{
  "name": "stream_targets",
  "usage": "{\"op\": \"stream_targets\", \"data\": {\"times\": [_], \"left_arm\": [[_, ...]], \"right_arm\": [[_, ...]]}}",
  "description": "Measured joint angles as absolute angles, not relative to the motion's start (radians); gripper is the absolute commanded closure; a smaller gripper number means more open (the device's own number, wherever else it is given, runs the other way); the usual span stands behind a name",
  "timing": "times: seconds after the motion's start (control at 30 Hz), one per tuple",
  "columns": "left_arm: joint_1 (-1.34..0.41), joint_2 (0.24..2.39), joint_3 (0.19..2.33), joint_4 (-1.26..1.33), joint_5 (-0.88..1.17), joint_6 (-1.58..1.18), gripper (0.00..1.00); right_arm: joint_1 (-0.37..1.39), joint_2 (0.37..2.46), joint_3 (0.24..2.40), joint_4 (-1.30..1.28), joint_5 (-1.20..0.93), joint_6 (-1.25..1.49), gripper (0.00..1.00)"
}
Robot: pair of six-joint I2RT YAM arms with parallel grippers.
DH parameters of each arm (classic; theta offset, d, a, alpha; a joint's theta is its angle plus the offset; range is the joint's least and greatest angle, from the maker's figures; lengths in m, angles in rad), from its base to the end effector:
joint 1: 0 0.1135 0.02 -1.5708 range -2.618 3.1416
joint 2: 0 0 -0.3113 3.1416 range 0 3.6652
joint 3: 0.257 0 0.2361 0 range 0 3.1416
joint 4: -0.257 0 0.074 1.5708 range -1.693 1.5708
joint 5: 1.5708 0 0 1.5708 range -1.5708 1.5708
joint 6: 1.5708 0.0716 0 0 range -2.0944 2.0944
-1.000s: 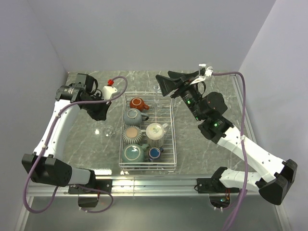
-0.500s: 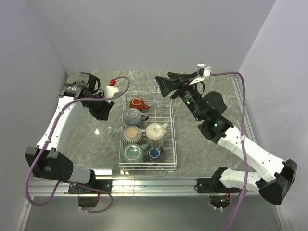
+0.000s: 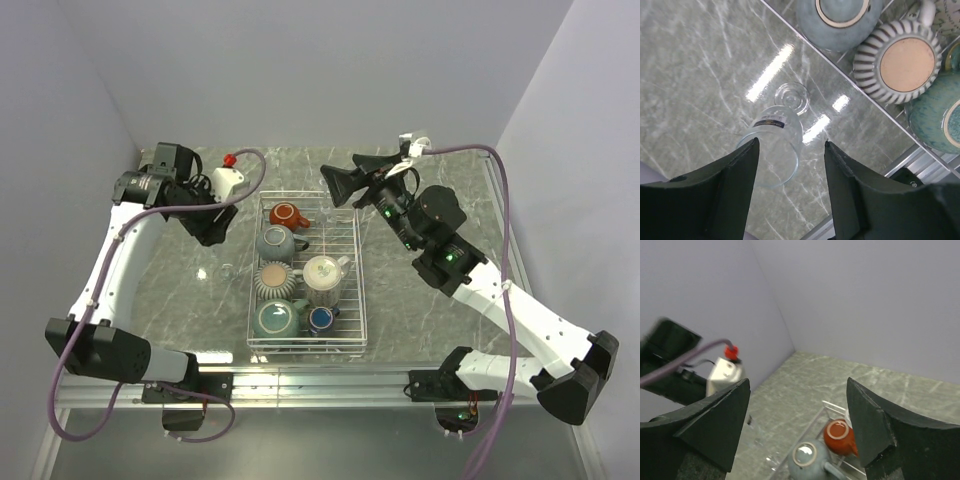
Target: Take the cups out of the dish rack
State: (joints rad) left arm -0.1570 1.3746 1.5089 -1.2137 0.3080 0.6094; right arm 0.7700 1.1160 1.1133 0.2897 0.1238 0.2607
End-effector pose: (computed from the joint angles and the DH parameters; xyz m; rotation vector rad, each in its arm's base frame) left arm 0.2383 -0.0597 0.3835 1.0603 2.3610 -0.2458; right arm 0.1863 0.1683 0.4936 -0.2273 1.3090 0.8015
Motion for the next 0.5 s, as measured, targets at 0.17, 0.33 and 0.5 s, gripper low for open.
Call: {"op": "stream_targets", "data": {"times": [0.17,0.33,0.5], "left_arm": [[-0.157,1.36,1.571,-1.231,0.316,0.609,0.38],[-0.157,1.33,1.618,-1.246,0.315,0.576,0.38],[-0.157,1.298,1.691,-1.227,0.318,0.486,0.36]], "right_arm": [[0.764,1.115,1.132,0.191,0.124,0.17,0.12],[0.729,1.112,1.115,0.118,0.071,0.053,0.13],[0.663,1.091,0.949,0.208,-0.025,-0.017,0.16]]}}
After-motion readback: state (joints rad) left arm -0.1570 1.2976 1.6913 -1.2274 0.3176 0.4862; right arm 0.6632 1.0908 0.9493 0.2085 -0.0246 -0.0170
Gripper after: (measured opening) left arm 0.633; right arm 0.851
